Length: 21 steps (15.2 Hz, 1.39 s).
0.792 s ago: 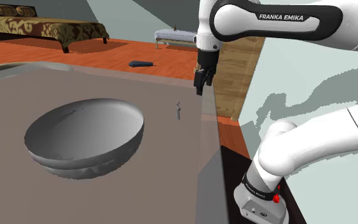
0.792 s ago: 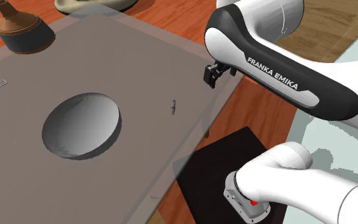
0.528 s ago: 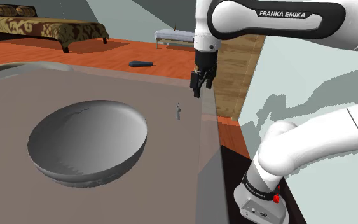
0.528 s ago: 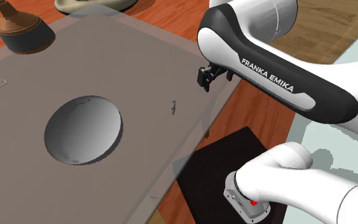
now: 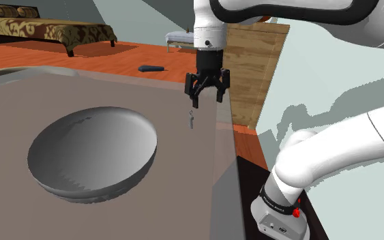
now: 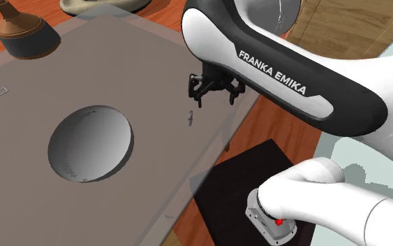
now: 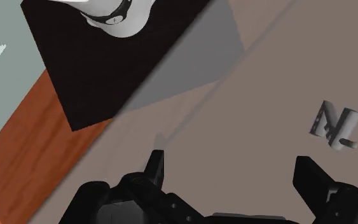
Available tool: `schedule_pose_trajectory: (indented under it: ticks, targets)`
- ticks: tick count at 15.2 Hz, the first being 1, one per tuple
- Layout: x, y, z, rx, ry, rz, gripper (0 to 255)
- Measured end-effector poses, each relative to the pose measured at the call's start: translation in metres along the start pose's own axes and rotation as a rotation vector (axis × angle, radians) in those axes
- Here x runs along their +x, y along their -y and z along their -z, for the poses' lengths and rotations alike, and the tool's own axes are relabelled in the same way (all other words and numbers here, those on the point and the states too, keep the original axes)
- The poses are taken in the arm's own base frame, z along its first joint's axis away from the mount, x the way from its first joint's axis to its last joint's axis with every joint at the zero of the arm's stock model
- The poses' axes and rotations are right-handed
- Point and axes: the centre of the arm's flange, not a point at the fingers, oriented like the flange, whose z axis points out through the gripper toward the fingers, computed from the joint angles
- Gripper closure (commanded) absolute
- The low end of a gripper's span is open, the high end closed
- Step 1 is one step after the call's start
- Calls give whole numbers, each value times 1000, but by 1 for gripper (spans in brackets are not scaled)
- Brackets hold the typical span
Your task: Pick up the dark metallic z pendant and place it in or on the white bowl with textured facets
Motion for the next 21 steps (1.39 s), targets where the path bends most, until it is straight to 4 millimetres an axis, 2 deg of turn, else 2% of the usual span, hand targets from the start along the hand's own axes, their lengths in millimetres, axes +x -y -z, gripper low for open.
schedule_pose_trajectory:
  ticks: [4, 6, 14, 19, 20, 21]
  targets:
    - [-5, 42, 6, 51, 61, -191, 0]
    - [-6, 56, 5, 67, 82, -255, 0]
    - [-9, 63, -28, 73, 90, -279, 0]
    - [-9, 63, -31, 73, 90, -279, 0]
    - [-9, 63, -31, 73, 90, -279, 255]
    - [-9, 63, -31, 73, 90, -279, 255]
